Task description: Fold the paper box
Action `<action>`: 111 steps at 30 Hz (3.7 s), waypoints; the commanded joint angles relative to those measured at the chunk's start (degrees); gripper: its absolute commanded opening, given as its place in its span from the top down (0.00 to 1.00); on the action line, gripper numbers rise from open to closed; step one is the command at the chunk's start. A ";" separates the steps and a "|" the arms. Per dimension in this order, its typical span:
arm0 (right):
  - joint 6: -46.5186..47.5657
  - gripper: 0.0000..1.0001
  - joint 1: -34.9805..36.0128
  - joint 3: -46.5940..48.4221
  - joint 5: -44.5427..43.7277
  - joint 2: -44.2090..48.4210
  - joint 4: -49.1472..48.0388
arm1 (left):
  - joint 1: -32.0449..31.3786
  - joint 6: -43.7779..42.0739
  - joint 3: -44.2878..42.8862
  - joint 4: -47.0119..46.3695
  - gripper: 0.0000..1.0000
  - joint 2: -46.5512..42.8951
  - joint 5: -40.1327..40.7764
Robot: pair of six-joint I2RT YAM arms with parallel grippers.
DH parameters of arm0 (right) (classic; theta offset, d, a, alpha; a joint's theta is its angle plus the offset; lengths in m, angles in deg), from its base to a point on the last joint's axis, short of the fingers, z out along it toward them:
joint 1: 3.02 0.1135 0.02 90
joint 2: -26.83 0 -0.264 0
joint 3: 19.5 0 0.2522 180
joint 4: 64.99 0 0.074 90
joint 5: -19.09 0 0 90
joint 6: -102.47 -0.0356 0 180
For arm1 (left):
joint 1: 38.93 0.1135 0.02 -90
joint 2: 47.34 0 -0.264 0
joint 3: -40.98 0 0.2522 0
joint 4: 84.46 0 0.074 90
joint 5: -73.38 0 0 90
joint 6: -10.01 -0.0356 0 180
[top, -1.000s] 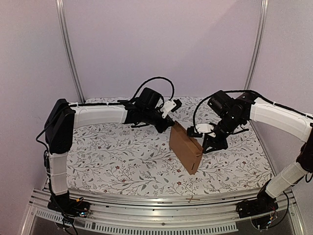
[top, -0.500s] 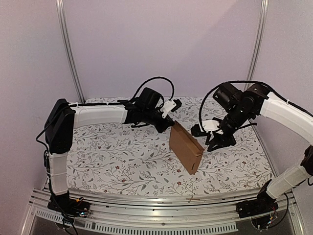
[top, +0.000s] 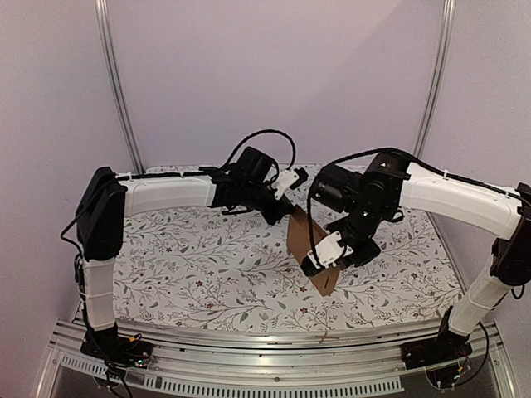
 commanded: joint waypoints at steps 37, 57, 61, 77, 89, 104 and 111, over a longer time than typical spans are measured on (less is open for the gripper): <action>1.00 0.86 3.50 6.19 -15.20 -7.20 12.36 | -0.63 -0.68 1.55 7.89 1.00 2.01 1.18; -1.79 0.81 3.54 7.34 -17.29 -7.04 17.34 | -0.61 -1.14 1.73 7.94 1.00 1.71 1.62; -1.99 0.80 3.58 6.40 -17.46 -6.47 18.20 | -0.55 -1.12 1.74 7.98 1.00 1.58 1.81; -2.94 0.76 3.51 2.15 -16.44 -2.14 19.67 | -0.63 -1.02 2.37 7.77 1.00 0.70 1.86; -4.10 0.85 3.50 2.73 -17.23 -3.80 18.90 | -0.63 -1.20 2.33 7.91 1.00 0.33 2.08; -4.16 1.00 3.50 2.82 -16.92 -6.31 21.88 | -0.63 -1.13 2.27 7.78 1.00 0.34 1.98; -1.86 1.00 3.58 3.80 -15.84 -5.37 24.06 | -0.63 -1.12 2.29 7.62 1.00 0.32 1.98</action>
